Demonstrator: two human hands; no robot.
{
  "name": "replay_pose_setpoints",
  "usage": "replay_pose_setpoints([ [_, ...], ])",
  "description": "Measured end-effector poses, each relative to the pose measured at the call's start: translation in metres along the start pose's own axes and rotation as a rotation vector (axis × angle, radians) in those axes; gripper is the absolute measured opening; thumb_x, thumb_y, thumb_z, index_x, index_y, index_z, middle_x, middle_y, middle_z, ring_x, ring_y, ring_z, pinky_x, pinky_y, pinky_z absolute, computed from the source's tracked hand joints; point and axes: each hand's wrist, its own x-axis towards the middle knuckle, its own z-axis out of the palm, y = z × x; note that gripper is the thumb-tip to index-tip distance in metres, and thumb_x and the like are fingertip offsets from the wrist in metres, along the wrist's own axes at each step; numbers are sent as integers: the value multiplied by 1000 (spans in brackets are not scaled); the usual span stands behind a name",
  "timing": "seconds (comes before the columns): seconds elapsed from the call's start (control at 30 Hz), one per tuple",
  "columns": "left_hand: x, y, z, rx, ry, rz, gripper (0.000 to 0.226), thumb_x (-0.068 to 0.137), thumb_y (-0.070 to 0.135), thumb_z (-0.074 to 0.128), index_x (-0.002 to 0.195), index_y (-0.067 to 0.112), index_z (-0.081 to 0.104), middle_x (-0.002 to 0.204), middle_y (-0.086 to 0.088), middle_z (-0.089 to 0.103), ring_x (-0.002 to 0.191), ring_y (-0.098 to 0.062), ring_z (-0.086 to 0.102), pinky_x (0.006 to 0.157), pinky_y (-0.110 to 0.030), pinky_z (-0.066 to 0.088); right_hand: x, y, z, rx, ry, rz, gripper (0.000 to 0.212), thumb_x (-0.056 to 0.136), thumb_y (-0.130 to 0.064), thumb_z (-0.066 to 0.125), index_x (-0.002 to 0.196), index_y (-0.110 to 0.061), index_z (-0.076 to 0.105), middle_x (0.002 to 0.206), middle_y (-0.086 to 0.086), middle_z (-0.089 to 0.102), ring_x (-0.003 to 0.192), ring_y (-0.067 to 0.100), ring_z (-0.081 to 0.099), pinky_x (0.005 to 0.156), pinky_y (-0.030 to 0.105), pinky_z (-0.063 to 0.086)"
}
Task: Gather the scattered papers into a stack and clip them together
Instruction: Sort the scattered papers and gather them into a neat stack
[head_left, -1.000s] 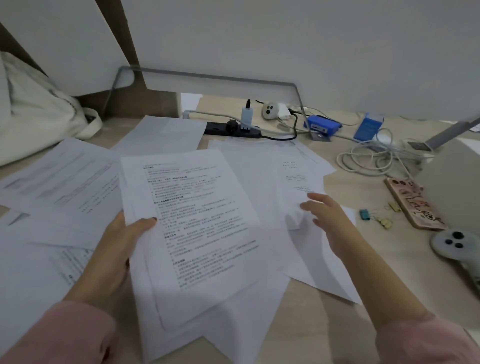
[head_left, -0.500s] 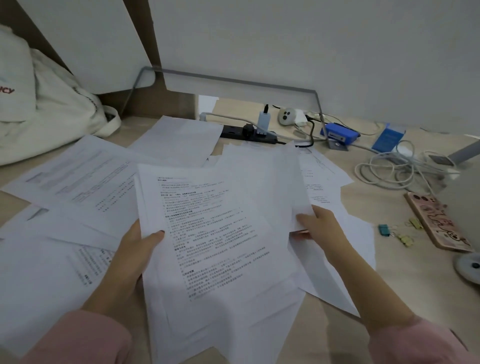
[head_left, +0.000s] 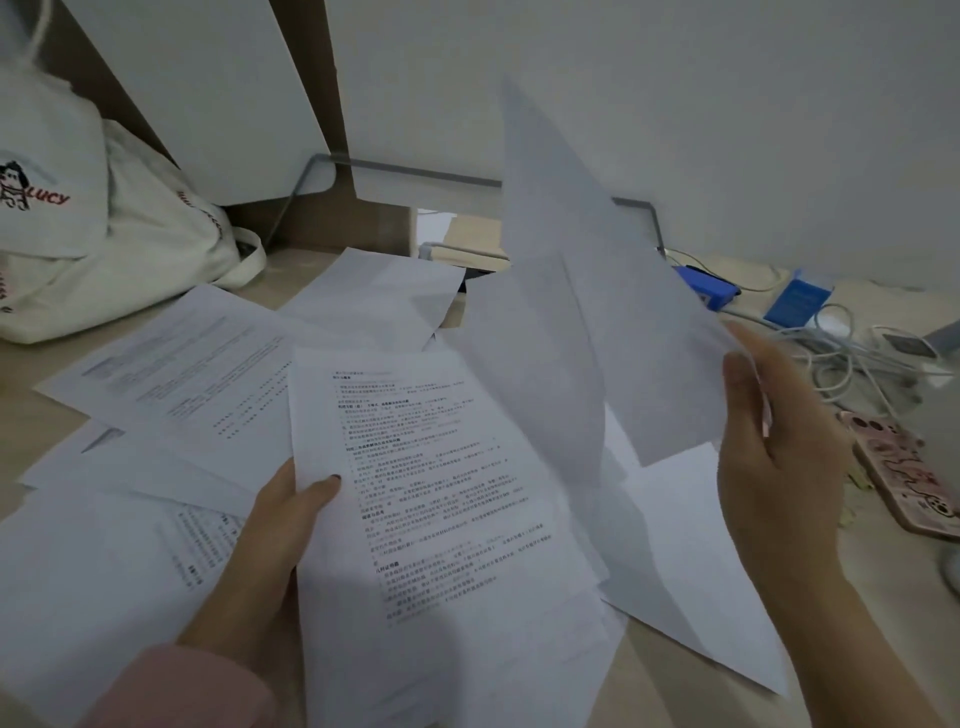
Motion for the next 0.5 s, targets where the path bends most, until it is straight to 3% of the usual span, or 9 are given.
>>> replay_pose_setpoints([
  [0.07, 0, -1, 0, -4, -3, -9, 39, 89, 14, 55, 129, 17, 54, 121, -7, 64, 109, -31, 61, 99, -53, 44, -7, -7, 5, -12, -58, -109, 32, 93, -6, 46, 122, -17, 54, 103, -12, 59, 91, -15, 51, 81, -2, 37],
  [0.13, 0, -1, -1, -9, 3, -16, 38, 89, 16, 55, 128, 17, 54, 121, -8, 64, 108, -31, 61, 99, -53, 44, -21, -7, 16, -14, -175, -172, 37, 89, -5, 48, 124, -16, 53, 116, -4, 60, 107, -4, 54, 96, 8, 40],
  [0.23, -1, 1, 1, 2, 5, -9, 37, 91, 13, 53, 128, 15, 54, 118, -8, 64, 107, -30, 60, 99, -51, 44, -53, 3, 39, -35, -399, -215, 52, 76, 6, 59, 122, -18, 59, 119, -3, 65, 112, 6, 56, 103, 19, 40],
  [0.3, -1, 2, 2, 5, -9, -7, 37, 91, 12, 52, 128, 15, 54, 117, -9, 64, 106, -30, 60, 99, -50, 44, -72, 4, 53, -43, -533, -205, 55, 72, 5, 58, 119, -23, 61, 114, -5, 68, 107, 4, 57, 99, 12, 37],
  [0.5, 0, 4, 3, -1, -3, 12, 38, 92, 12, 52, 130, 15, 52, 113, -5, 62, 102, -23, 59, 91, -37, 45, -101, -2, 75, -24, -723, -160, 45, 70, -17, 43, 105, -30, 68, 98, -15, 72, 87, -1, 60, 64, 10, 49],
])
